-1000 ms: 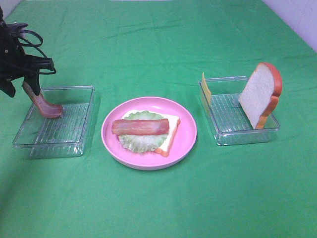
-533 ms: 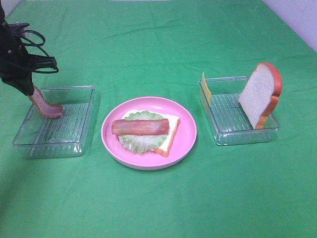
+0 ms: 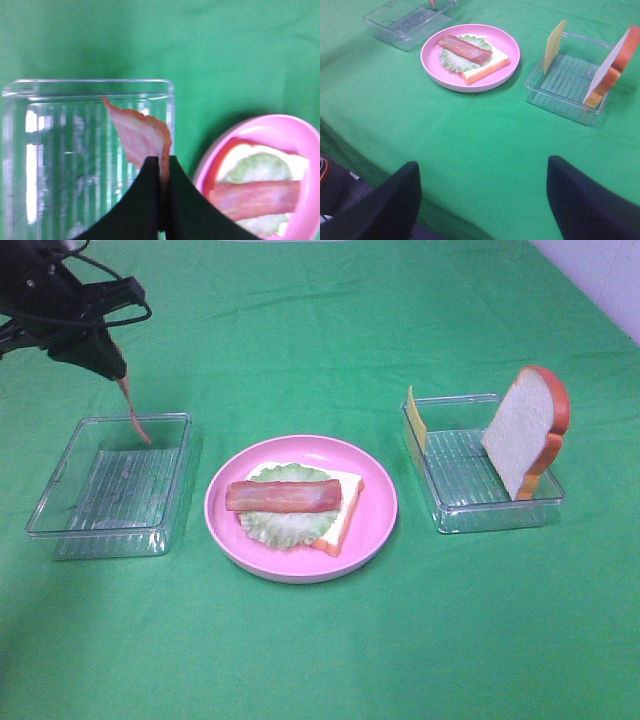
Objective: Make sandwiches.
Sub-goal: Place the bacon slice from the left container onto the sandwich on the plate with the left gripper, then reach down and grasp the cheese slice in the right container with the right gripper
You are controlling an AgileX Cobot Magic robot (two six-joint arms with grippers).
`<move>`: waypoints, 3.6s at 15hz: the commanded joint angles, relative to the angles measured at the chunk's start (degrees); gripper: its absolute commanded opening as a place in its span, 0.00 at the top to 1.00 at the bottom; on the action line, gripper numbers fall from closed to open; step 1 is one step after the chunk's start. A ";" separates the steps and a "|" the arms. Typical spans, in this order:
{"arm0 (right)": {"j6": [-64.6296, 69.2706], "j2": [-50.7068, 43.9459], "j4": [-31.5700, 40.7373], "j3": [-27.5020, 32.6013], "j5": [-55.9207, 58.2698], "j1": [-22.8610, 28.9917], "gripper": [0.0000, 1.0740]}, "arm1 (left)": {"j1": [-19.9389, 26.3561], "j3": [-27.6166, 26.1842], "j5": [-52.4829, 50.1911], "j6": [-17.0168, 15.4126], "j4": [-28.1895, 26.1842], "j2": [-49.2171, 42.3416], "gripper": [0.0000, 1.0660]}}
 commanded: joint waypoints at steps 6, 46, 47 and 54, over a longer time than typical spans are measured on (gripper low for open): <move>-0.23 -0.80 -0.23 0.11 -0.69 0.11 0.37 | -12.26 -0.06 -2.98 6.25 -13.46 -0.92 1.00; -0.17 -0.80 0.00 0.11 -0.69 0.11 0.37 | -24.06 6.25 23.09 -5.44 19.71 -35.41 0.29; -0.17 -0.80 0.00 0.11 -0.69 0.11 0.37 | -24.06 9.80 23.09 -5.44 19.71 -38.56 0.29; -0.17 -0.80 0.00 0.11 -0.69 0.11 0.37 | -24.06 44.35 20.86 -5.50 19.71 -69.50 0.29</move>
